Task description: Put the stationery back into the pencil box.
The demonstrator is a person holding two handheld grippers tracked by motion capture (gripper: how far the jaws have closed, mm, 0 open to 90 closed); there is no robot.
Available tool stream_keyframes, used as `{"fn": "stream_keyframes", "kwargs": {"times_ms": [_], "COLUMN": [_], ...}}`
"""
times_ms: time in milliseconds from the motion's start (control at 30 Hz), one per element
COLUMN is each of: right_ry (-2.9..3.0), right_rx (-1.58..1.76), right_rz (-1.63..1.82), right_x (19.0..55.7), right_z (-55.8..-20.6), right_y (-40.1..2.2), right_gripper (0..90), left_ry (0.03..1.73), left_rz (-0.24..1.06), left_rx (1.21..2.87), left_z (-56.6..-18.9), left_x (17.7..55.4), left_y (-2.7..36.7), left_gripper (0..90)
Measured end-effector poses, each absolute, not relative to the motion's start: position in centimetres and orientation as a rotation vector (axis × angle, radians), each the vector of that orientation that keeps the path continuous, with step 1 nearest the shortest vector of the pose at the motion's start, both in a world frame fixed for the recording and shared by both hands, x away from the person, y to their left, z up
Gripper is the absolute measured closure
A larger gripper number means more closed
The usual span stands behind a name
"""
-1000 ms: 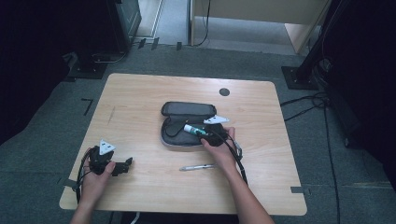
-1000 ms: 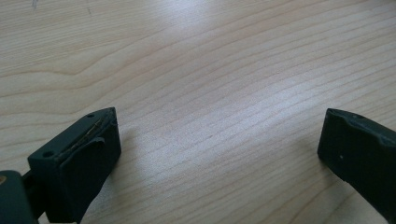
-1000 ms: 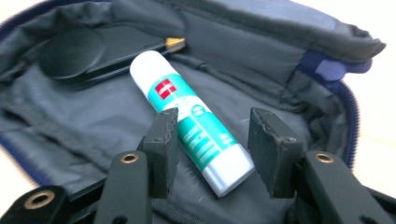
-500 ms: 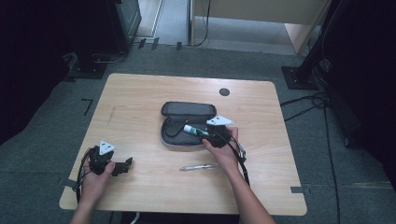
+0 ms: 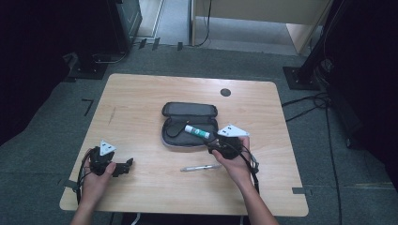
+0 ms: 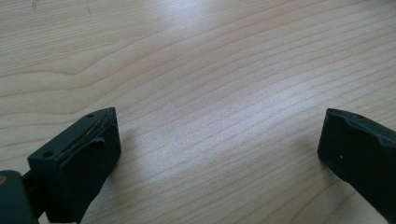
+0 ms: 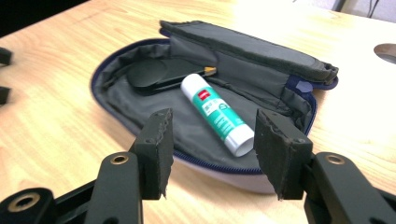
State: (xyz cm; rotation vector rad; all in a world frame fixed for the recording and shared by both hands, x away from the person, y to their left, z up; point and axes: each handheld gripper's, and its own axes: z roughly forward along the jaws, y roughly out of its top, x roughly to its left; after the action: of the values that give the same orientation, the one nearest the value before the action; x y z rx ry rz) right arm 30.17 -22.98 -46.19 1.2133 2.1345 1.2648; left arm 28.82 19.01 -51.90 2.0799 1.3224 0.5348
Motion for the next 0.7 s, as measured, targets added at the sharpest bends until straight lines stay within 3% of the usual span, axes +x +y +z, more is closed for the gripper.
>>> {"fn": "stream_keyframes", "kwargs": {"times_ms": [700], "right_ry": [2.226], "right_rx": [1.157], "right_rz": [1.294], "right_x": [25.4], "right_z": [-48.7], "right_y": [-25.2], "right_gripper": [47.6], "left_ry": [1.316], "left_rz": [0.531], "left_rx": [2.082], "left_z": [-51.9], "left_x": [28.8], "left_y": [19.0], "left_gripper": [0.0]}}
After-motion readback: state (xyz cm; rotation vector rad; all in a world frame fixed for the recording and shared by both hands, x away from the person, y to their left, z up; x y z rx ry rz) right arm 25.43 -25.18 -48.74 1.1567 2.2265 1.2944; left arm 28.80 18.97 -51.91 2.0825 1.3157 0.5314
